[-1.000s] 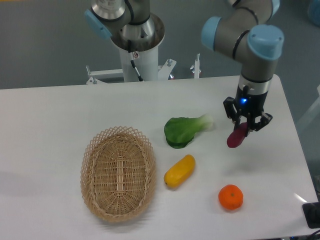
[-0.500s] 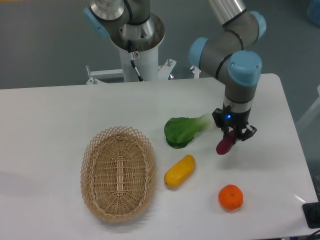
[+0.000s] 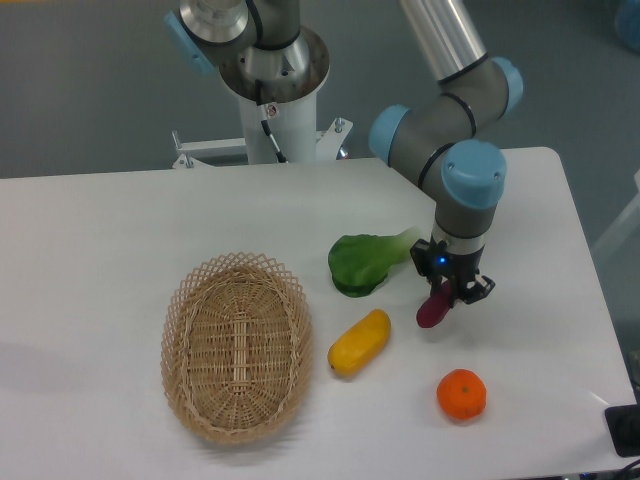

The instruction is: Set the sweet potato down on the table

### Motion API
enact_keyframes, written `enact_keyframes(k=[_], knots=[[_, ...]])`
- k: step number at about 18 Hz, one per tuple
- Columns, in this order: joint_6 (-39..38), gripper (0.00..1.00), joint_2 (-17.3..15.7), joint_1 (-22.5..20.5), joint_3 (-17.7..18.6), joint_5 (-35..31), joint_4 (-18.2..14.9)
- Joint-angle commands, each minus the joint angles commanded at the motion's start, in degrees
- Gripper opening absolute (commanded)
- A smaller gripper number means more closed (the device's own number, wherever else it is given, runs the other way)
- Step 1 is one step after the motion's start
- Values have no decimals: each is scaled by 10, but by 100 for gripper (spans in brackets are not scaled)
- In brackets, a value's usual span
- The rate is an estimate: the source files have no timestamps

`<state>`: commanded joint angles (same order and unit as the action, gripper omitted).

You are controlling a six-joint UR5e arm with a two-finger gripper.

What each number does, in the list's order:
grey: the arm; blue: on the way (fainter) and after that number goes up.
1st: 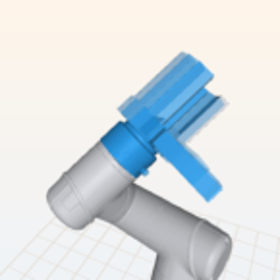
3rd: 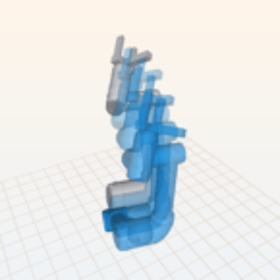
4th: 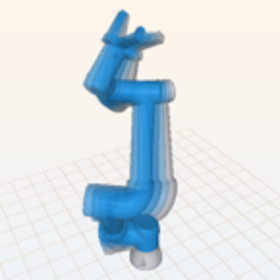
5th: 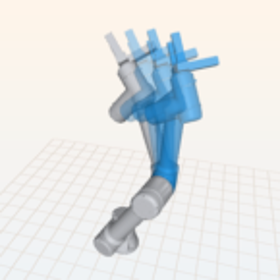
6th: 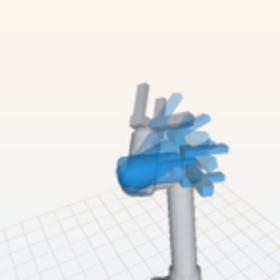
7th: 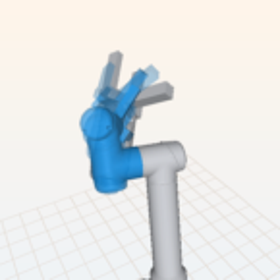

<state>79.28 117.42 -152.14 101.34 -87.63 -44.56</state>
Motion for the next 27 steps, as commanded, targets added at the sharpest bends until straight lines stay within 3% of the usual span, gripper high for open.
enact_keyframes(k=[9, 13, 15, 16, 27], knots=[[-1, 28, -1, 4, 4, 0, 1], [-2, 61, -3, 6, 2, -1, 0], [-3, 93, -5, 6, -1, -3, 0], [-8, 100, -6, 7, -2, -4, 0], [-54, 100, -64, 4, -32, -6, -4]])
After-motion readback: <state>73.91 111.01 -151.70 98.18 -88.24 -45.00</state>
